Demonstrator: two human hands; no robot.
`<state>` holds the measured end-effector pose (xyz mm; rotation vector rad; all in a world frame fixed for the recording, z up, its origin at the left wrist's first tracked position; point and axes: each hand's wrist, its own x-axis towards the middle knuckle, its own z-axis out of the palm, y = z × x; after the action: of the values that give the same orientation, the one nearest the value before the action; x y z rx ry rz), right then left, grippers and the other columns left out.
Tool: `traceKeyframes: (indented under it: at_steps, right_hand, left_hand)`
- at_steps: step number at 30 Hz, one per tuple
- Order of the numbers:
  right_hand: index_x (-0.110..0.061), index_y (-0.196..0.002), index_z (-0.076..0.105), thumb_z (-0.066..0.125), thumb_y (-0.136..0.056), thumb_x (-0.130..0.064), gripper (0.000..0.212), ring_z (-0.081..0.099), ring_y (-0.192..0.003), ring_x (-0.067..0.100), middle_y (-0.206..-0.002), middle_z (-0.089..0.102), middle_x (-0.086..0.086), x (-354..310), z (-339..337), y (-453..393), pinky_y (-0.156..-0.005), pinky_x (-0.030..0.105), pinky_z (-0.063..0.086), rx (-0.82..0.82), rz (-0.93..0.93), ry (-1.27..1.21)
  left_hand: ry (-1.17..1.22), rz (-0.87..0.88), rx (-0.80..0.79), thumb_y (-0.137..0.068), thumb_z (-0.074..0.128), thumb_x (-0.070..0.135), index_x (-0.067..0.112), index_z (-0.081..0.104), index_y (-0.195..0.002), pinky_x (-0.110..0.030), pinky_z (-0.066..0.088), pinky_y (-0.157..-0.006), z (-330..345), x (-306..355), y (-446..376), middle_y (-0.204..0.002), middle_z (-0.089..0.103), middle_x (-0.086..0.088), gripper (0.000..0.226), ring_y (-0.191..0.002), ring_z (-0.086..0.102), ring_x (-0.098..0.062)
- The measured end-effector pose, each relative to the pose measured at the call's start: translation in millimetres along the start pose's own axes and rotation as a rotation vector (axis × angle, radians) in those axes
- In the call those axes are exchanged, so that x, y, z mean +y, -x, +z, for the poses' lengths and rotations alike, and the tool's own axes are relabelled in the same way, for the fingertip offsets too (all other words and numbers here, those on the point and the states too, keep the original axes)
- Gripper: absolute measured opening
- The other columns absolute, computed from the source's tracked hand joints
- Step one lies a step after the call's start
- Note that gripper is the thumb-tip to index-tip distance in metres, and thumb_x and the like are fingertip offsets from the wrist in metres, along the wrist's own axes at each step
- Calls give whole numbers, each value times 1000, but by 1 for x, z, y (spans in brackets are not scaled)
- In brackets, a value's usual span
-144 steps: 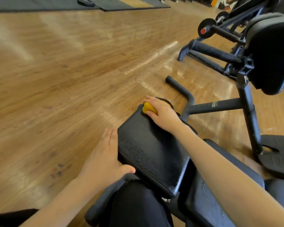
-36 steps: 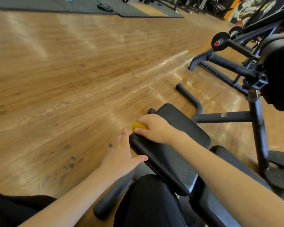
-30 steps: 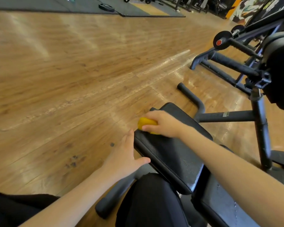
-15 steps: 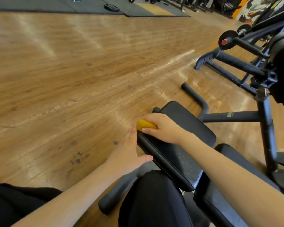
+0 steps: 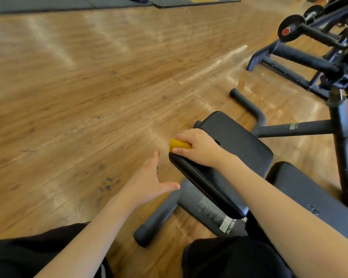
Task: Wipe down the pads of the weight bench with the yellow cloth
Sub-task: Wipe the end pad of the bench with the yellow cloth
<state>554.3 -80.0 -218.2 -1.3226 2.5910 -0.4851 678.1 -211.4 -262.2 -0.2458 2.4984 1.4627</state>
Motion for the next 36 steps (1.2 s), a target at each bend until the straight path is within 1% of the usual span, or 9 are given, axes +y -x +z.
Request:
traceKeyframes:
  at_steps: [2,6,10,15,20,25,27,31,36]
  right_hand:
    - [-19,-98,67,56,-83,-41,29,54,-99,14,-103,65,-6,-1,3,9,-92,31,37,-23,1,-85]
    - [-26,-120,60,62,-85,-30,36,36,-130,7,-137,48,-10,-8,9,36,-108,27,21,39,73,-203]
    - [-27,-124,56,63,-84,-25,40,36,-127,-1,-136,49,-14,-6,12,76,-110,25,25,207,212,-293]
    - [-26,-133,45,59,-87,-27,48,37,-133,13,-141,45,-7,3,14,138,-113,36,26,346,460,-182]
    - [-23,-140,33,49,-93,-28,50,22,-140,11,-151,28,-6,-19,19,125,-114,27,12,270,464,-21]
    - [-19,-143,26,47,-93,-32,56,16,-142,18,-154,20,1,-53,34,55,-115,36,12,229,333,184]
    - [-18,-142,28,54,-89,-28,60,21,-141,21,-153,24,3,-55,44,43,-114,39,16,241,321,231]
    - [-19,-122,58,74,-64,-24,60,58,-115,20,-127,60,3,-48,49,79,-95,38,46,393,377,251]
    - [-21,-122,58,61,-72,-19,50,57,-116,21,-128,58,0,-44,65,169,-101,34,40,584,577,194]
  left_hand:
    - [-1,-8,-9,-69,72,49,23,-7,-146,-23,22,-104,4,-2,8,-155,9,4,114,-137,21,-11]
    - [-72,68,51,-71,74,40,18,0,-147,-13,20,-95,3,16,13,-154,13,2,109,-134,25,-9]
    - [-338,164,-44,-65,76,48,16,-1,-147,-25,18,-112,-10,35,-10,-155,10,-4,117,-140,15,-16]
    - [-468,189,-100,-66,75,49,18,-11,-146,-30,12,-115,-6,25,-9,-156,-5,-1,121,-142,4,-14]
    - [-469,232,-80,-64,79,45,22,-13,-146,-28,18,-112,-7,22,-10,-156,-5,4,125,-142,8,-13]
    - [-355,302,-89,-57,86,29,21,5,-147,-16,21,-105,-16,7,-10,-153,14,9,121,-138,19,-7]
    - [-325,302,-61,-55,86,29,21,12,-146,-19,27,-102,-15,8,-13,-150,22,7,118,-134,27,-9]
    - [-380,334,-46,-57,85,37,16,2,-147,-17,23,-103,-8,14,-17,-150,13,7,124,-135,19,-6]
    - [-528,256,-35,-62,78,48,19,-12,-146,-37,22,-113,-1,24,-15,-156,1,-1,126,-142,8,-17]
